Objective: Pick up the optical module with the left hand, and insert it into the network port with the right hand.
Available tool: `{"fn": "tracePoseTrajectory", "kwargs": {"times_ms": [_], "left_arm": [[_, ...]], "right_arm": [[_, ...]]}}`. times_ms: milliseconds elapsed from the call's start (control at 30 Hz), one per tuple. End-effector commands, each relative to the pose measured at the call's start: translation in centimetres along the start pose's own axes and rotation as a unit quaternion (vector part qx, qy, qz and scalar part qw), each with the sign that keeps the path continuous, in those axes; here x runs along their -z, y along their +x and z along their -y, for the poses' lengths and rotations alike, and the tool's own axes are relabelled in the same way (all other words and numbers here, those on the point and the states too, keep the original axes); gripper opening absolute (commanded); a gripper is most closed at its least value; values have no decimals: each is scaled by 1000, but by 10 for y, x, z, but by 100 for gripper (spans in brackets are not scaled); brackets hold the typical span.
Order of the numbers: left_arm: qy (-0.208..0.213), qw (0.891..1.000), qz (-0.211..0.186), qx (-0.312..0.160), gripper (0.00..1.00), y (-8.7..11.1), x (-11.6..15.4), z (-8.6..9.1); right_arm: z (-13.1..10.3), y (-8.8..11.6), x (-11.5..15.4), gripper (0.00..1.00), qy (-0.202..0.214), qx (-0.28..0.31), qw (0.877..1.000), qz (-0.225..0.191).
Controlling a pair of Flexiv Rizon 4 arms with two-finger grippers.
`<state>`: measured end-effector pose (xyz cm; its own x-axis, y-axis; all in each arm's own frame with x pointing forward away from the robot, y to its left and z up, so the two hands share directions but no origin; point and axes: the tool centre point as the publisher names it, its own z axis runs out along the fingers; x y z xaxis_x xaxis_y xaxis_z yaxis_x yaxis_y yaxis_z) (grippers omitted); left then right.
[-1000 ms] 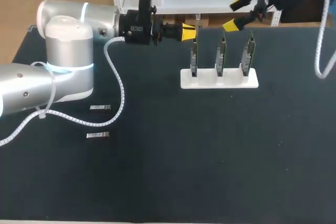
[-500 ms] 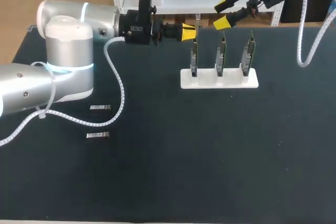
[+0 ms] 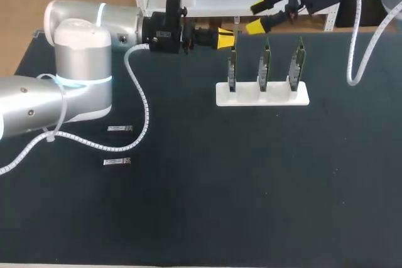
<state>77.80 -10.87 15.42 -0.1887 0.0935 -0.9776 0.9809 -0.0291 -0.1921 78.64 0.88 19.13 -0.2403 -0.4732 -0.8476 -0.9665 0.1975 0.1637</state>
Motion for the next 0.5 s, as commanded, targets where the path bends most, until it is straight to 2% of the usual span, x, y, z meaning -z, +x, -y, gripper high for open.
{"fn": "tracePoseTrajectory", "kwargs": {"times_ms": [33,500], "left_arm": [[-3,1000,1,-1,0,0,0,2],[-3,1000,1,-1,0,0,0,2]], "right_arm": [[0,-1,-2,100,-8,4,1000,-1],[1,-10,-17,100,-38,19,999,-12]]}}
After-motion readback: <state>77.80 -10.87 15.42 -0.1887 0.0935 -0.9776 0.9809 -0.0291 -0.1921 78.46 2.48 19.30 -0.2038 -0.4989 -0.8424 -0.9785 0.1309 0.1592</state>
